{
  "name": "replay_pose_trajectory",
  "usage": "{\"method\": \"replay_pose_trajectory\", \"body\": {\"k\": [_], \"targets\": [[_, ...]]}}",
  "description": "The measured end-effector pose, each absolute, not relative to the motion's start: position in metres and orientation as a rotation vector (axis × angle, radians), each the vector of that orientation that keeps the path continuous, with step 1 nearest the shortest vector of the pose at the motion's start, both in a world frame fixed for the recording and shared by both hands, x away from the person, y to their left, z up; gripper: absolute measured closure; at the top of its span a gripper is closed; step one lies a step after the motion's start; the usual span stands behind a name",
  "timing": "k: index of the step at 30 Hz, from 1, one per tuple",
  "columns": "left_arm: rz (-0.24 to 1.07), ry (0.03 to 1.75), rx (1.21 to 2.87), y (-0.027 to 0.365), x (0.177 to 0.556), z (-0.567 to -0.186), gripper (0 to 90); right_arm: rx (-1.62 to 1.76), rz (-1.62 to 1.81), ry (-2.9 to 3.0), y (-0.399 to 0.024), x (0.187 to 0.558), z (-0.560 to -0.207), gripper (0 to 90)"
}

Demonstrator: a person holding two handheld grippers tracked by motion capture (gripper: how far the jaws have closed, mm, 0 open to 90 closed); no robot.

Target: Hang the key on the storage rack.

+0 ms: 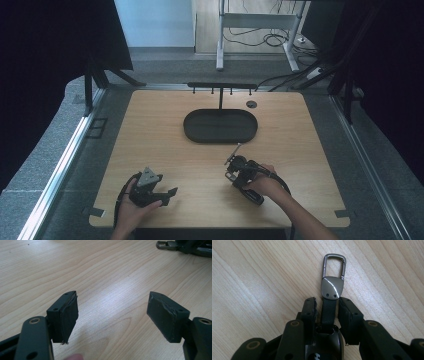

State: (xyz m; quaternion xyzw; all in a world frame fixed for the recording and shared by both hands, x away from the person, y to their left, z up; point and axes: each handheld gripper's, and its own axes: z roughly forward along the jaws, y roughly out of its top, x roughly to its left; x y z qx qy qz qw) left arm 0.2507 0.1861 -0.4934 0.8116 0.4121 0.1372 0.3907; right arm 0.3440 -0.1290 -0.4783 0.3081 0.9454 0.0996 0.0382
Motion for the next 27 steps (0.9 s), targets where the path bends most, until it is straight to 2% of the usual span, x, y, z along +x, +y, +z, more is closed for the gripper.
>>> {"method": "replay_pose_trajectory", "body": {"k": [9, 16, 19, 27], "targets": [[0.348, 1.044, 2.064, 0.1857, 0.2505, -0.4936, 25.5, 0.973, 0.298, 2.884, -0.1313, 0.3459, -0.4779, 74.6], [0.346, 1.043, 2.067, 0.1847, 0.2503, -0.4938, 25.6, 0.977, 0.294, 2.876, -0.1313, 0.3457, -0.4778, 75.5], [0.347, 1.042, 2.068, 0.1848, 0.2503, -0.4938, 25.6, 0.97, 0.297, 2.875, -0.1307, 0.3448, -0.478, 79.2], [0.346, 1.045, 2.067, 0.1851, 0.2506, -0.4944, 25.6, 0.972, 0.294, 2.862, -0.1308, 0.3454, -0.4779, 79.9]]}}
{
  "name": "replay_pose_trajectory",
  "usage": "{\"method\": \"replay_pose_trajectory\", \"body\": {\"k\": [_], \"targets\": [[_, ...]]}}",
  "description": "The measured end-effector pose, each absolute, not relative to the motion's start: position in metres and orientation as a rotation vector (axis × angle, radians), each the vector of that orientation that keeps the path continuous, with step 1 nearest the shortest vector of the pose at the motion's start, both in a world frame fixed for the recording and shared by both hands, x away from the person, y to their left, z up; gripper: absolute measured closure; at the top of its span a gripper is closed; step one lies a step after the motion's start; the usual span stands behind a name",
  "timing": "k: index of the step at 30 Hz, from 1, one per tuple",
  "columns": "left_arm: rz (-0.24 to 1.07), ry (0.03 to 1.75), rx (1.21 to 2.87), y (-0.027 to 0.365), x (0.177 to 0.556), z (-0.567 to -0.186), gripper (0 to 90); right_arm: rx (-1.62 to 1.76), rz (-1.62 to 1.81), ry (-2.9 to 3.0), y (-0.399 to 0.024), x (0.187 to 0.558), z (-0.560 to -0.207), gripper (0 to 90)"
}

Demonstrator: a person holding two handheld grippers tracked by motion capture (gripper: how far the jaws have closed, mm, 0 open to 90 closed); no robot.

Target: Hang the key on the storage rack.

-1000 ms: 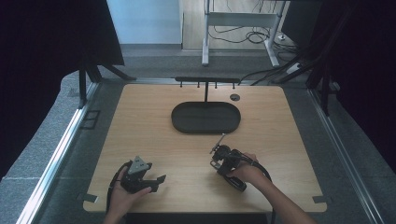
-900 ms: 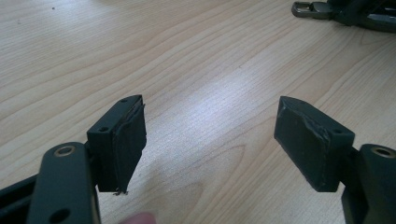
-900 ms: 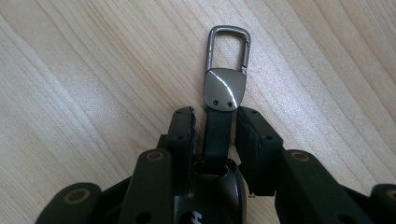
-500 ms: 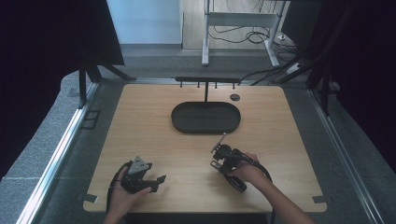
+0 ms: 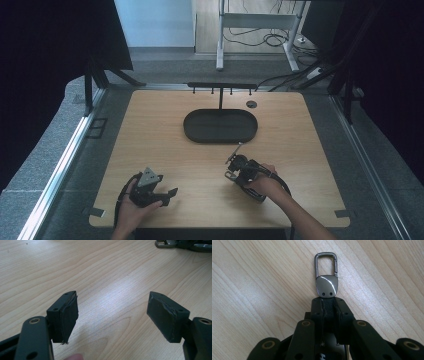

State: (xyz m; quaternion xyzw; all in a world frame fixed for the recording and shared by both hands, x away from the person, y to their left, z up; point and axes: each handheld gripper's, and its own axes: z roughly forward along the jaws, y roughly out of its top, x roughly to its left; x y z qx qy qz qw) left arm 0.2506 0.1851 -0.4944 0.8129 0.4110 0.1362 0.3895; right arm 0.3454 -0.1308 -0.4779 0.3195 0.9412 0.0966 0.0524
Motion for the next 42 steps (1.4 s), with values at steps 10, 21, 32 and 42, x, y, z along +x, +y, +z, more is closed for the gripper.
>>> {"method": "replay_pose_trajectory", "body": {"k": [10, 21, 32, 42], "targets": [[0.346, 1.045, 2.07, 0.185, 0.251, -0.495, 25.6, 0.969, 0.318, 2.858, -0.133, 0.345, -0.478, 80.4], [0.348, 1.049, 2.066, 0.186, 0.251, -0.495, 25.5, 0.956, 0.395, 2.837, -0.142, 0.342, -0.474, 80.9], [0.345, 1.047, 2.071, 0.185, 0.251, -0.496, 25.5, 1.015, 0.552, 2.739, -0.16, 0.338, -0.462, 81.1], [0.344, 1.049, 2.072, 0.186, 0.251, -0.496, 25.5, 1.02, 0.619, 2.725, -0.173, 0.333, -0.456, 81.1]]}}
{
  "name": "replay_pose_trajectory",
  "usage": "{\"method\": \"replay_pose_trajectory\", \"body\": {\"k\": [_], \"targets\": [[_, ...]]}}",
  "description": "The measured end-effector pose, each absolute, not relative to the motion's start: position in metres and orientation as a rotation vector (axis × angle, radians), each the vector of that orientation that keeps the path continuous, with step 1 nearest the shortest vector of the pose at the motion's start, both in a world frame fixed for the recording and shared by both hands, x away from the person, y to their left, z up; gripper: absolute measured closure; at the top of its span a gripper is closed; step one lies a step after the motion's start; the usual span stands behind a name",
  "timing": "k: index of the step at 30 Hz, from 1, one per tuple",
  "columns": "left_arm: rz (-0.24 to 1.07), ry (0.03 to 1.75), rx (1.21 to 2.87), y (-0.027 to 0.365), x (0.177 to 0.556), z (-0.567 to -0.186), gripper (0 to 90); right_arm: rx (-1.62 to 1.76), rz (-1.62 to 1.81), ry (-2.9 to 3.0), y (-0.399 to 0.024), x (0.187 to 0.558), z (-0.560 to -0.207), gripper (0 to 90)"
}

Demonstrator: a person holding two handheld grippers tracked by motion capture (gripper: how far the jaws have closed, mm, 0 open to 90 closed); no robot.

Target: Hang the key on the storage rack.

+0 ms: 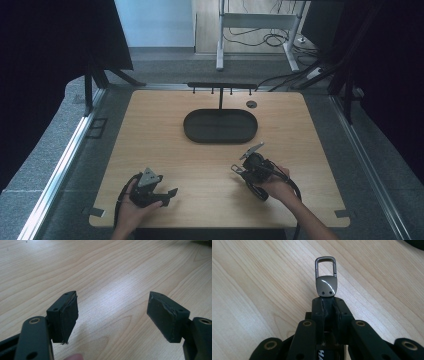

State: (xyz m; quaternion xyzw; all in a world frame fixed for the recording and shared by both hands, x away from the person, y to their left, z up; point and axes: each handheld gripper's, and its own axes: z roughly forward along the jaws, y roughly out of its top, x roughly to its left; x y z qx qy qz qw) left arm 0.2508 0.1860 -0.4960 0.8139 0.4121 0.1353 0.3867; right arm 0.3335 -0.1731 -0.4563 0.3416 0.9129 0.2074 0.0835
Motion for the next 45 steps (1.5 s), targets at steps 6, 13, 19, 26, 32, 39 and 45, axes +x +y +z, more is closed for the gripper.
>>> {"method": "replay_pose_trajectory", "body": {"k": [6, 13, 19, 26, 32, 39, 45], "targets": [[0.344, 1.044, 2.074, 0.184, 0.251, -0.496, 25.5, 1.057, 0.709, 2.669, -0.184, 0.328, -0.446, 81.1], [0.345, 1.047, 2.075, 0.184, 0.251, -0.496, 25.5, 1.066, 0.83, 2.575, -0.195, 0.322, -0.429, 81.2], [0.345, 1.049, 2.075, 0.185, 0.251, -0.497, 25.5, 1.081, 0.896, 2.51, -0.201, 0.32, -0.417, 81.2], [0.344, 1.052, 2.074, 0.185, 0.251, -0.497, 25.5, 1.076, 0.969, 2.439, -0.204, 0.319, -0.413, 81.2], [0.343, 1.051, 2.075, 0.185, 0.251, -0.497, 25.5, 1.066, 0.995, 2.419, -0.204, 0.319, -0.409, 81.2], [0.342, 1.051, 2.079, 0.185, 0.251, -0.498, 25.5, 1.066, 1.015, 2.399, -0.205, 0.322, -0.405, 81.2], [0.345, 1.052, 2.077, 0.186, 0.251, -0.498, 25.5, 1.08, 1.029, 2.379, -0.205, 0.326, -0.404, 81.2]]}}
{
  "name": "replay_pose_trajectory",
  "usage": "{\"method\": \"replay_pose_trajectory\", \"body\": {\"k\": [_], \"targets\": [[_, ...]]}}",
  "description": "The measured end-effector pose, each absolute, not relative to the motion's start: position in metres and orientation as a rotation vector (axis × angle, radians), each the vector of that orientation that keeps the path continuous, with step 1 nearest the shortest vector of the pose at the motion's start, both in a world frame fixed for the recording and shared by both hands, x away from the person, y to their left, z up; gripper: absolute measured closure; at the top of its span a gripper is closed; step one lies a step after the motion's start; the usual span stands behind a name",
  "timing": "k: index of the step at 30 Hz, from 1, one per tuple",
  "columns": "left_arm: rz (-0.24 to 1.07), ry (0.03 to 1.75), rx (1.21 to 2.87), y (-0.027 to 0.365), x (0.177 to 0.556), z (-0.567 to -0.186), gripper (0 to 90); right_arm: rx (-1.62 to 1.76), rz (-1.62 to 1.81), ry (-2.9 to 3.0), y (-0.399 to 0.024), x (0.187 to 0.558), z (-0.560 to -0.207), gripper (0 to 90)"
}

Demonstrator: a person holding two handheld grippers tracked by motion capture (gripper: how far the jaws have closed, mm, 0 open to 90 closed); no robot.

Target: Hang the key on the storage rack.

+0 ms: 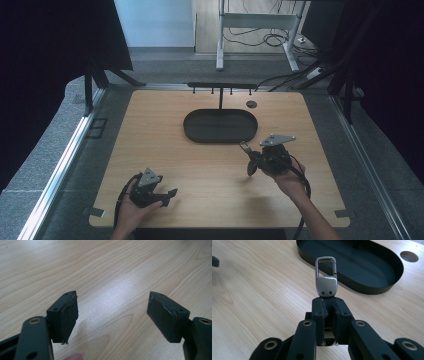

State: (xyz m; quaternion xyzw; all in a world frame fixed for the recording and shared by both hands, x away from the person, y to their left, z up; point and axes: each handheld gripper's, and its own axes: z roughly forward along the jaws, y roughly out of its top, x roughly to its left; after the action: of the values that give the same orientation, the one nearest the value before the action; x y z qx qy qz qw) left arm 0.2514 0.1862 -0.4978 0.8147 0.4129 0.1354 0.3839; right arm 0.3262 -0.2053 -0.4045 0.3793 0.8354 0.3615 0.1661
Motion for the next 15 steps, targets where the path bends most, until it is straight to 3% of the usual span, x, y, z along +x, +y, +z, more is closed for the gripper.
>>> {"method": "replay_pose_trajectory", "body": {"k": [15], "targets": [[0.343, 1.053, 2.077, 0.186, 0.2515, -0.498, 25.5, 1.078, 1.062, 2.335, -0.2026, 0.3334, -0.3943, 81.1]]}}
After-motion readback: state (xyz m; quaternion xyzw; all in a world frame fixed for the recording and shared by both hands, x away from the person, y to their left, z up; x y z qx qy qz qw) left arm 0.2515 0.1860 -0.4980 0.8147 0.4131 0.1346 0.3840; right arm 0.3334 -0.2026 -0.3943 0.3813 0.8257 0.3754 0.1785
